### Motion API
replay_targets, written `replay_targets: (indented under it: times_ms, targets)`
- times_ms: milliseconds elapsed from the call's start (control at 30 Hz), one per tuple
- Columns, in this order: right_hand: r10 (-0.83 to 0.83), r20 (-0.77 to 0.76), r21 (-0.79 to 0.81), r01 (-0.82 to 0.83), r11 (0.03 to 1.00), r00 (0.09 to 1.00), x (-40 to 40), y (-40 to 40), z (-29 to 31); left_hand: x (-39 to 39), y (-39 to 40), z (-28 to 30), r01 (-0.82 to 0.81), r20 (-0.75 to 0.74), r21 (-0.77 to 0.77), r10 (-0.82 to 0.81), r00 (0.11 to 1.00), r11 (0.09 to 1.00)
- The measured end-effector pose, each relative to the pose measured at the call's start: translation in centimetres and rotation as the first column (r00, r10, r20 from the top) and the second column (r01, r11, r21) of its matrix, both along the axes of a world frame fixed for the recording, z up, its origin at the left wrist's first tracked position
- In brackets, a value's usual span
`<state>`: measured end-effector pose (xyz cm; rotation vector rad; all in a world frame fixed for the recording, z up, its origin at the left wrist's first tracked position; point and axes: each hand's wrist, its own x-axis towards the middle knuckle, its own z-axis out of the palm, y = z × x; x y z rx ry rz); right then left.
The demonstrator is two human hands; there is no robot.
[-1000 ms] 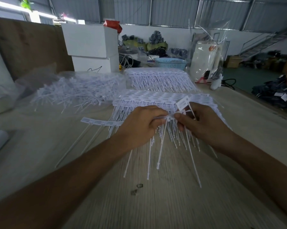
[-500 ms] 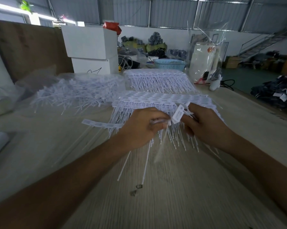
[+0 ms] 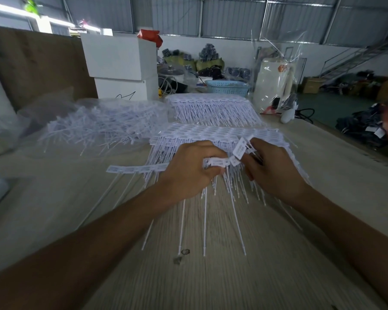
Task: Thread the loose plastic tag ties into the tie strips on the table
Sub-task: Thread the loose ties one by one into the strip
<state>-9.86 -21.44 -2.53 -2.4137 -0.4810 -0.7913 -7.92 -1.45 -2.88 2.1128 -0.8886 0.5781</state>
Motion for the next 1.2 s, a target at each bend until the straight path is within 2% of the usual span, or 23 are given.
replay_targets:
  times_ms: [100,167,233,367,433,567,733,833,900,1000,1200]
  targets:
    - [-0.183,-0.017,0.081,0.183,0.98,0.983,1.0,-1.9,0.2,-0.5,0.1,-0.1,0.043,-0.001,-0.004,-0.043,0.999,0.999]
    - [-0.209,-0.093,0.191,0.224,0.956,0.973,1.1,-3.7,0.4,-0.7,0.1,0.0,0.05,0.035,-0.003,-0.05,0.998,0.999]
    - [-0.061,-0.172,0.27,0.106,0.957,0.983,0.7,-4.0,0.4,-0.6,0.1,0.0,0.035,0.041,-0.047,-0.033,0.999,0.998]
    - [0.255,-0.246,0.291,-0.18,0.94,0.935,-0.1,-1.1,0.5,-0.6,0.1,-0.1,0.029,0.007,-0.092,-0.029,1.0,0.995]
    - [0.313,-0.298,0.326,-0.212,0.921,0.902,-0.5,-0.1,0.5,-0.6,0.1,-0.3,0.016,0.005,-0.095,-0.016,1.0,0.995]
    - [0.37,-0.395,0.482,-0.153,0.863,0.841,-0.7,-0.1,0.7,-0.4,-0.1,-0.4,0.003,0.012,-0.111,-0.002,1.0,0.994]
    - [0.367,-0.401,0.416,-0.189,0.889,0.839,-1.2,0.5,1.2,-0.7,0.0,-0.1,-0.008,0.04,-0.137,0.014,0.999,0.991]
    - [0.382,-0.388,0.432,-0.2,0.879,0.839,-1.6,0.9,1.6,-0.8,0.0,0.2,-0.003,0.055,-0.153,0.011,0.998,0.988]
    - [0.374,-0.347,0.363,-0.245,0.899,0.86,-1.7,0.9,1.7,-0.9,-0.1,0.2,0.009,0.069,-0.153,0.001,0.998,0.988]
    - [0.355,-0.371,0.299,-0.252,0.921,0.858,-1.6,0.8,1.3,-1.0,-0.2,0.1,0.037,0.082,-0.147,-0.026,0.996,0.988]
    - [0.345,-0.388,0.392,-0.186,0.901,0.855,-1.5,0.6,1.3,-0.9,0.2,0.4,0.124,0.052,-0.046,-0.121,0.991,0.991]
